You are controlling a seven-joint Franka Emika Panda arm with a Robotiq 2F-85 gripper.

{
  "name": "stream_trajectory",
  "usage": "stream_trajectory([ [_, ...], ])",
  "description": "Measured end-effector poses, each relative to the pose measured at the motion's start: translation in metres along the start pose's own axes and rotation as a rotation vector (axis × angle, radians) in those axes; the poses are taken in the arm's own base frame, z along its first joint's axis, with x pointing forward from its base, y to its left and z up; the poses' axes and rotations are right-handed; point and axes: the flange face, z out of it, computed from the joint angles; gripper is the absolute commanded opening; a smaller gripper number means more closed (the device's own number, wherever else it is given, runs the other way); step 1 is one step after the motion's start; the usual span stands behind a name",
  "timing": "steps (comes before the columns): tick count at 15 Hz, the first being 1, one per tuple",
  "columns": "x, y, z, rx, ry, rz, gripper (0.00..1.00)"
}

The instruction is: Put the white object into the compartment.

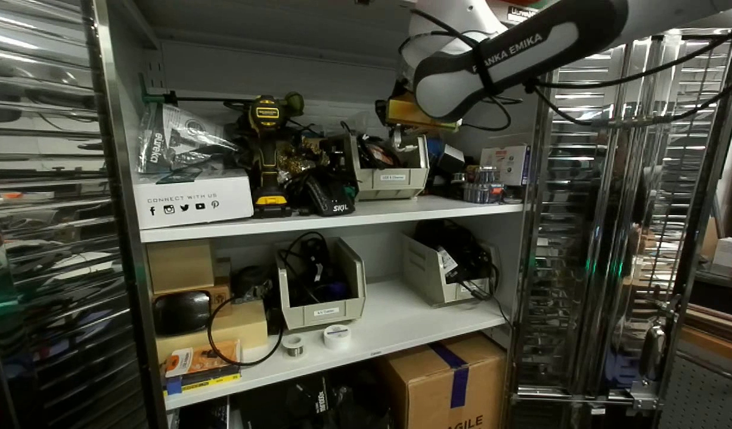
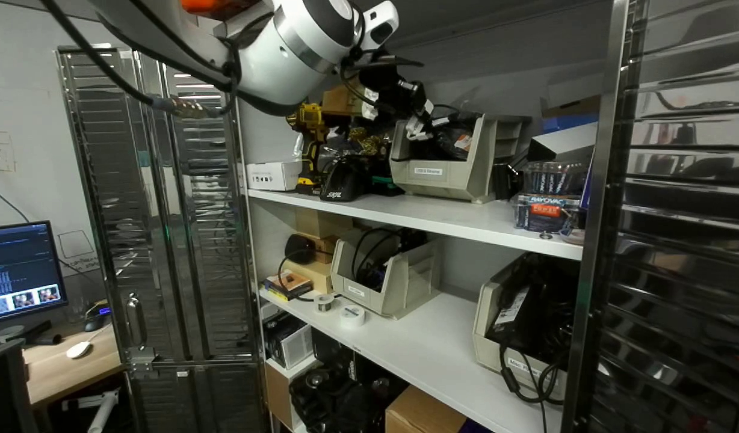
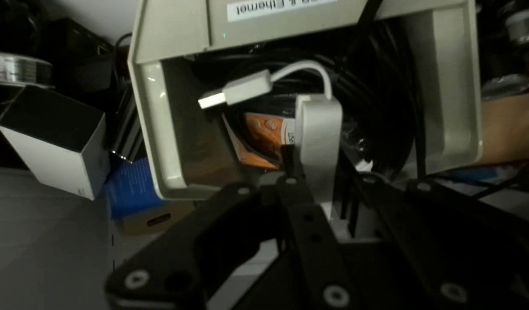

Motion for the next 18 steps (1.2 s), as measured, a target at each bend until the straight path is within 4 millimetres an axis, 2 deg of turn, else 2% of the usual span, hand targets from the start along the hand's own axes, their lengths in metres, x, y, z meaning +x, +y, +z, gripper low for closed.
stream_trajectory([
  [5,0.033,-0.006,0.022,-0.073,0.167,0.105,0.07],
  [7,0.04,-0.007,0.033,-0.106,0.236,0.128,0.07],
  [8,0.041,-0.008,0.04,-0.124,0.271,0.136,0.11],
  [9,0.041,-0.01,0.048,-0.141,0.304,0.141,0.44],
  [10,0.039,-0.012,0.056,-0.158,0.337,0.144,0.45],
  [11,0.037,-0.015,0.064,-0.177,0.37,0.148,0.51],
  [14,0.032,-0.025,0.081,-0.231,0.43,0.164,0.77],
  [17,0.034,-0.036,0.08,-0.265,0.462,0.182,0.98],
  [18,0.036,-0.039,0.077,-0.269,0.472,0.187,1.0],
])
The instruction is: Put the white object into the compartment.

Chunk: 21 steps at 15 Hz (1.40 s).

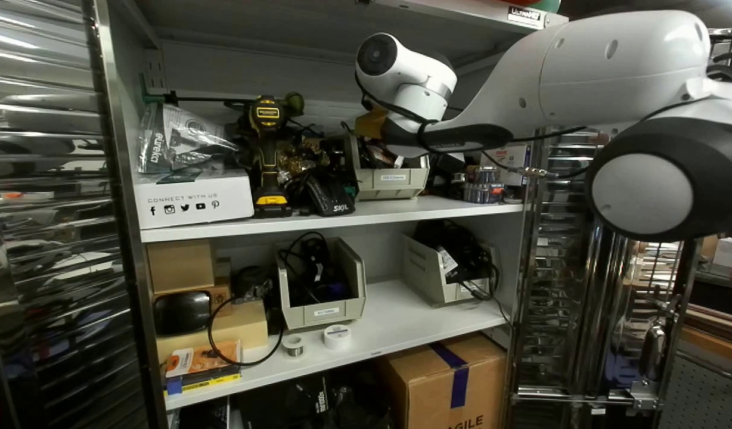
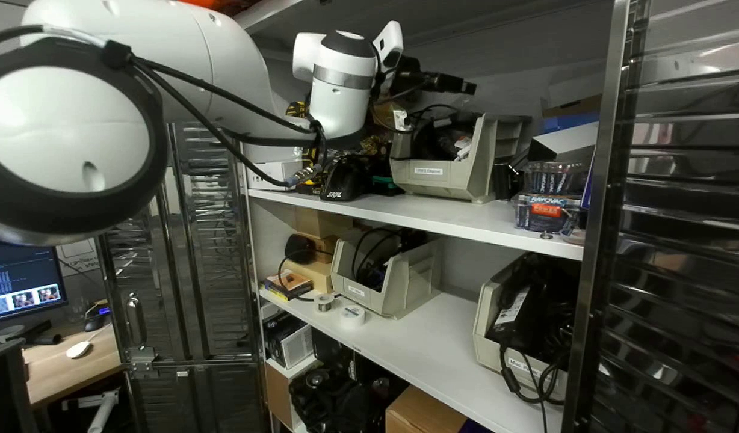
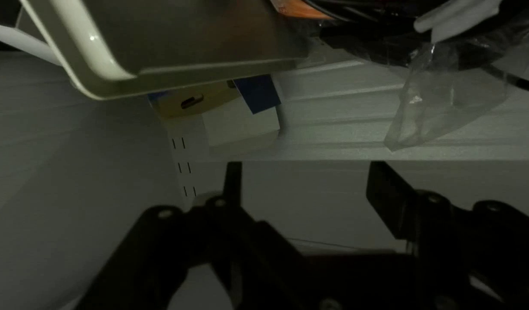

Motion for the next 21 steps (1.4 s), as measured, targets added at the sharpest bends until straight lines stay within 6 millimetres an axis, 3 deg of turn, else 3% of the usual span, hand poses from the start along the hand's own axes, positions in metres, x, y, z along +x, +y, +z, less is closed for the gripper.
stream_trajectory([
  [5,0.015,-0.014,-0.02,0.04,0.008,0.041,1.0],
  [10,0.01,-0.044,-0.059,0.162,-0.162,0.028,1.0],
  [15,-0.016,-0.061,-0.1,0.248,-0.376,-0.093,1.0],
  [21,-0.062,-0.051,-0.136,0.309,-0.684,-0.195,1.0],
])
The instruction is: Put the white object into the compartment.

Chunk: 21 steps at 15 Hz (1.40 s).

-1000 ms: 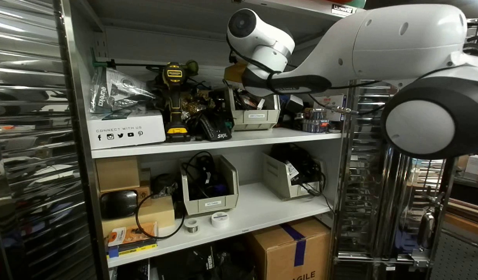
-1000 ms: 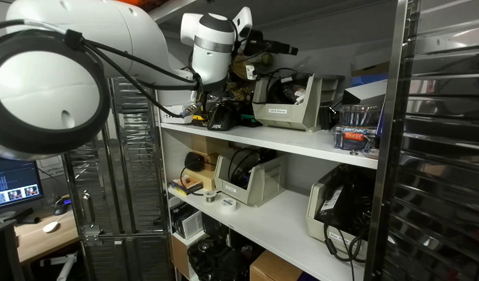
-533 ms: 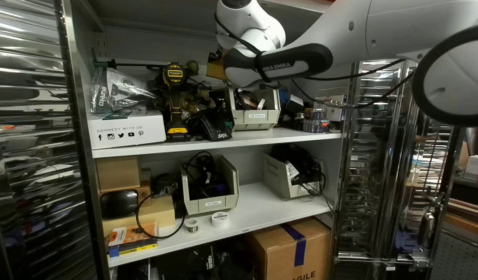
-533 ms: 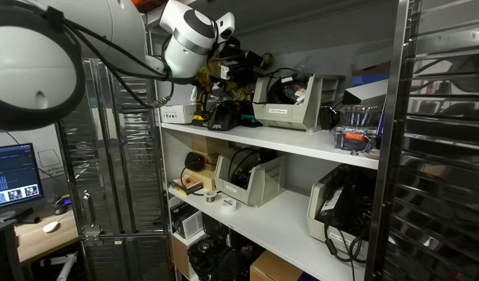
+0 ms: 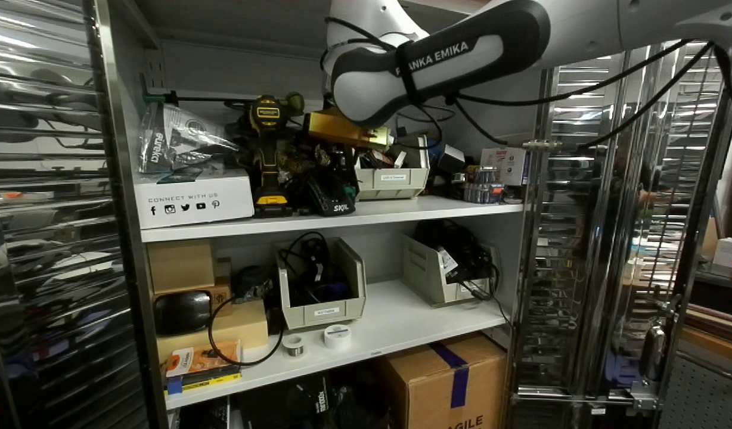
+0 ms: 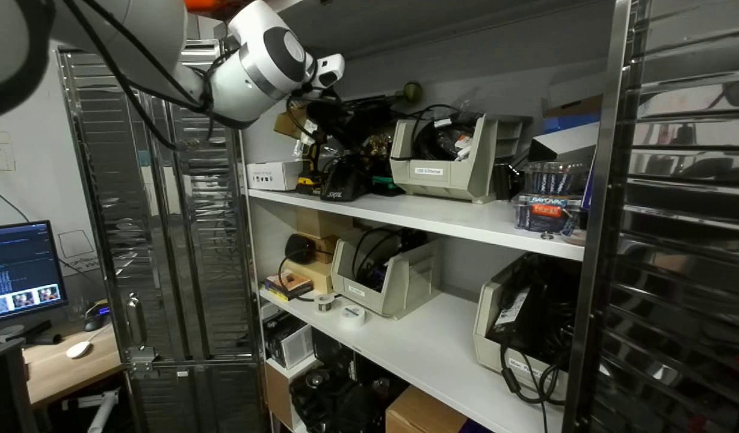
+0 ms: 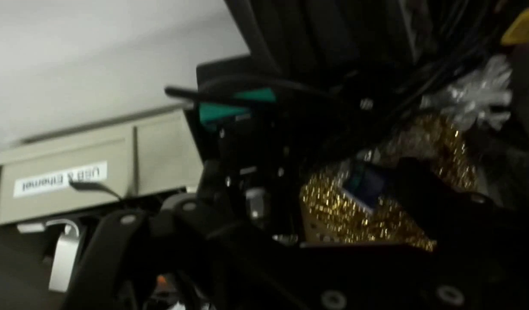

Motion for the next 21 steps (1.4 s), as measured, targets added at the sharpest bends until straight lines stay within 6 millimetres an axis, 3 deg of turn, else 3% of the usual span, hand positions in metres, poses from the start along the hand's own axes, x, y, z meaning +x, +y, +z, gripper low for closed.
stream_trajectory([
  [4,-0.042,0.013,-0.012,0.035,-0.239,-0.029,1.0],
  [8,-0.09,0.043,-0.043,0.022,-0.514,-0.062,1.0],
  [12,-0.132,0.085,-0.1,-0.095,-0.744,-0.1,1.0],
  [18,-0.163,0.132,-0.207,-0.096,-0.807,-0.154,1.0],
  [21,-0.17,0.143,-0.228,-0.086,-0.79,-0.16,1.0],
])
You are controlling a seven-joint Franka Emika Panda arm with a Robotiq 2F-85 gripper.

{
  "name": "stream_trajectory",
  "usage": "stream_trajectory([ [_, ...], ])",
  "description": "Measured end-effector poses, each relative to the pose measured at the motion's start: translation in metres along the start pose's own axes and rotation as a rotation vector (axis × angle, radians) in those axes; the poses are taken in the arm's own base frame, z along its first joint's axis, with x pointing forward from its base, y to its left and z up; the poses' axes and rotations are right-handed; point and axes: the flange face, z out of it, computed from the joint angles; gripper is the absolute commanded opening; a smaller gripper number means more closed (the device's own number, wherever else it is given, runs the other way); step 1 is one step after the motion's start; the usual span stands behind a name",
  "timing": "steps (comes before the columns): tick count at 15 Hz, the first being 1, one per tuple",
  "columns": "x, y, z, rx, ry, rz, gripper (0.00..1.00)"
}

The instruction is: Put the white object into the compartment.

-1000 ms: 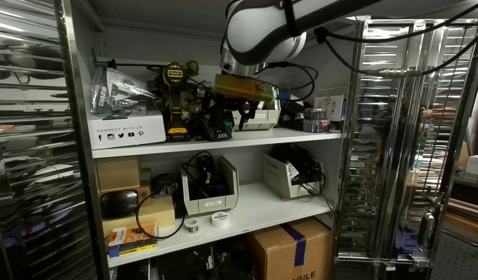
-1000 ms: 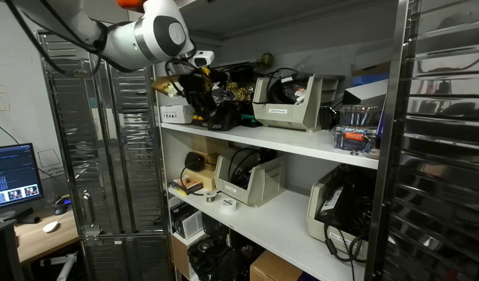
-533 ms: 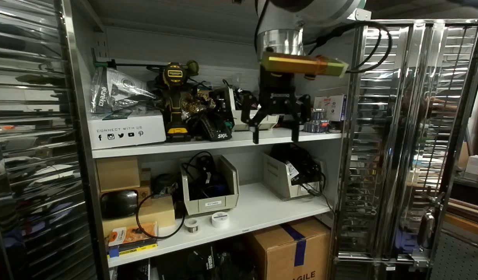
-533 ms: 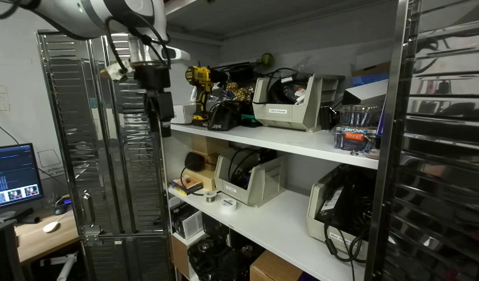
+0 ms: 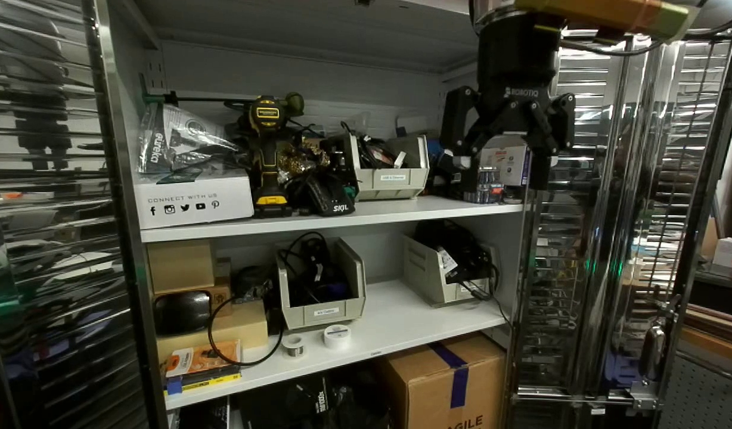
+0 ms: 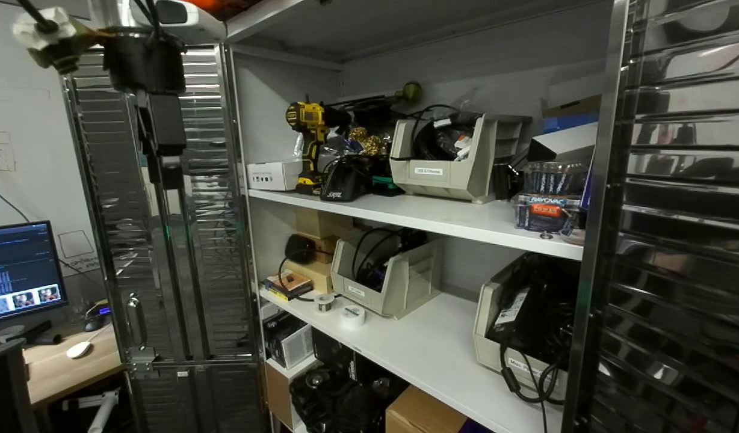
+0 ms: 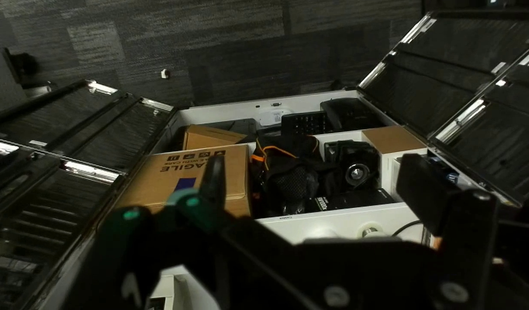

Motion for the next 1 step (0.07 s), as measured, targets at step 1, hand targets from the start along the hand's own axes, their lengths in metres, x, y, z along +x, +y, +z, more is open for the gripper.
stream_trajectory([
  [1,-0.0002,0.0007,0.0018,-0.002,-0.003,0.0,1.0],
])
